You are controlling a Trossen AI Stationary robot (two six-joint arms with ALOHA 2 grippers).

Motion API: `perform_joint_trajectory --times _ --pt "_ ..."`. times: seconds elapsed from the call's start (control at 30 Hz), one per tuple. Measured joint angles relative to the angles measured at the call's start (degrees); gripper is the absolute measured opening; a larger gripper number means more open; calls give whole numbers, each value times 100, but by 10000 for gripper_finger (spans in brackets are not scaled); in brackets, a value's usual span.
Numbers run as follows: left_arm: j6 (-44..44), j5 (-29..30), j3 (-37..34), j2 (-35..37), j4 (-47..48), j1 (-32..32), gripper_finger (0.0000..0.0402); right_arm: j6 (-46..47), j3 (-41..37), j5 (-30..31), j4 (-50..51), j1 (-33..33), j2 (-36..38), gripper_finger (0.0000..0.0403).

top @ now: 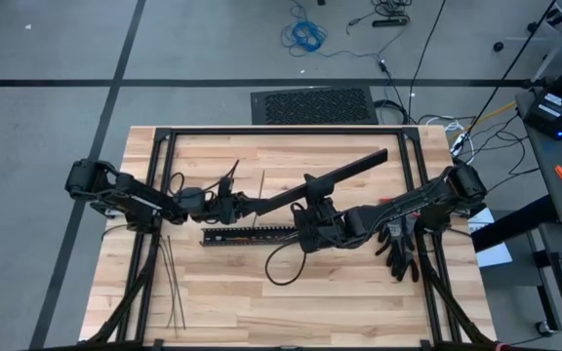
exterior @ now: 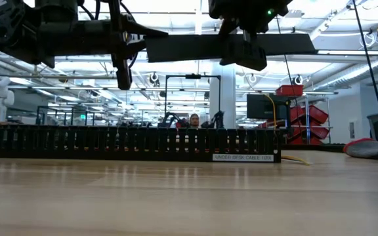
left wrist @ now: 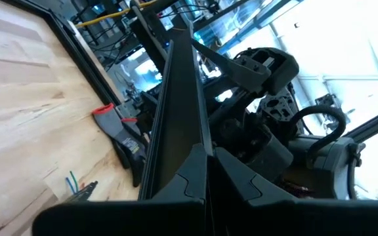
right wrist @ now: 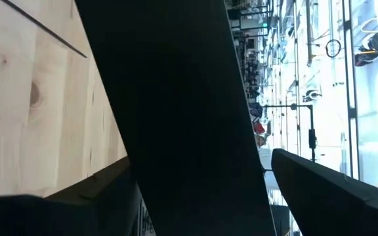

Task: Ziptie cables
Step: Close the black cable duct

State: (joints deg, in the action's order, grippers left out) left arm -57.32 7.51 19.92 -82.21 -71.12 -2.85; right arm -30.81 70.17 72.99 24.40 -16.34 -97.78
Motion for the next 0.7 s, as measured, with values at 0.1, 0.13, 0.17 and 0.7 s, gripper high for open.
perform_joint_trajectory --times 0.1,0.13,0.17,0.7 --pt "70 -4 2 2 112 -2 15 -6 -1 -21 25 4 -2 320" --pt "70 -4 2 2 121 -2 15 -11 -2 -77 45 2 -2 319" --pt "70 -8 2 2 137 -2 15 -2 -2 -165 77 2 -2 316" --pt "-10 -8 2 -2 143 11 16 413 -7 -601 496 10 -15 229"
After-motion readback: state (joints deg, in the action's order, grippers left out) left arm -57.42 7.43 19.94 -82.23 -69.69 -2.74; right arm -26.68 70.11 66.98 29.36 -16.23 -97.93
